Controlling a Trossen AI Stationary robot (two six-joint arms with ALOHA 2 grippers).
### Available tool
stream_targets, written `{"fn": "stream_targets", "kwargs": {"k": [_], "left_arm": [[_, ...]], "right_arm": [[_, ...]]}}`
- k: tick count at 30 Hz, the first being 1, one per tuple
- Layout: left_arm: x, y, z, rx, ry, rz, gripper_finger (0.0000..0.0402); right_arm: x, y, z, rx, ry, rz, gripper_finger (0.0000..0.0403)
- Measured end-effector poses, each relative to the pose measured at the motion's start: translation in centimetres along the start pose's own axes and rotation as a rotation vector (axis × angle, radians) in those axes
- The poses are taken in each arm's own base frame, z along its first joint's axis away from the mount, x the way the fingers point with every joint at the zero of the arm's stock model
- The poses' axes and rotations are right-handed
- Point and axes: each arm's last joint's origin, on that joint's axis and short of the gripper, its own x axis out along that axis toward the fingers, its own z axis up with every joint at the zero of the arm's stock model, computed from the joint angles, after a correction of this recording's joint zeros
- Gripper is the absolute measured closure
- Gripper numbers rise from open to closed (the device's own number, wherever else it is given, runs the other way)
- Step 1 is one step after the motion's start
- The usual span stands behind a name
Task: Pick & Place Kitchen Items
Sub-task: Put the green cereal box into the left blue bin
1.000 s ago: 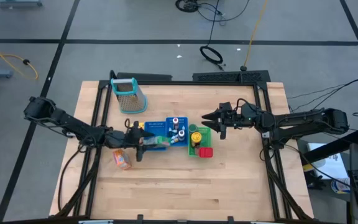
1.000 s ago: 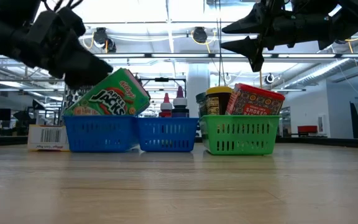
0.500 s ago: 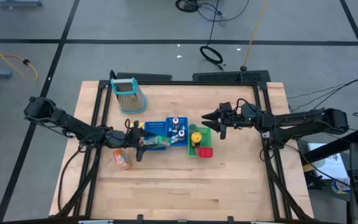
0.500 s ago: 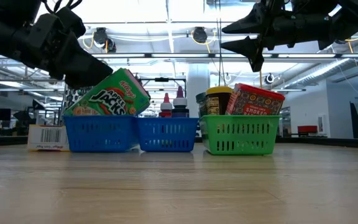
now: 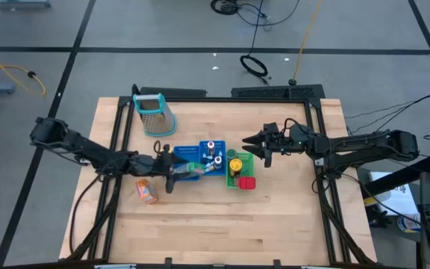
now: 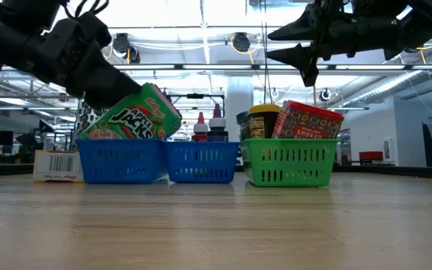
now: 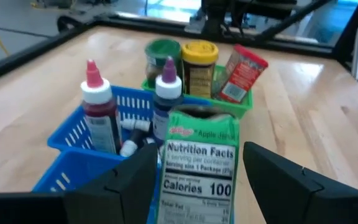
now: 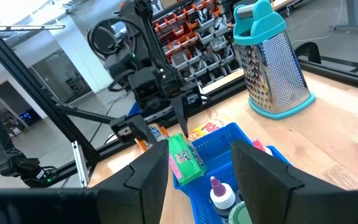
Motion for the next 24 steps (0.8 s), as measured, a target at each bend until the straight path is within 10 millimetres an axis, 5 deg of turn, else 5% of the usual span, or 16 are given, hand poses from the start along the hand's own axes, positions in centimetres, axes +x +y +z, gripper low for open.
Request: {"fn": "stream_targets", "kwargs": {"k": [11,24], "left_arm": [[3.2,-1.4,1.2,0.122,0.039,-0.006,0.0172],[3.2,-1.4,1.1,0.113,0.088,-0.041,0.0325]], "right_arm": [[0.0,0.0,0.0,0.000,-0.002,-0.003,0.0234],[0.0,0.0,0.0,-0.010,-0.002,-0.003,0.0234]]}}
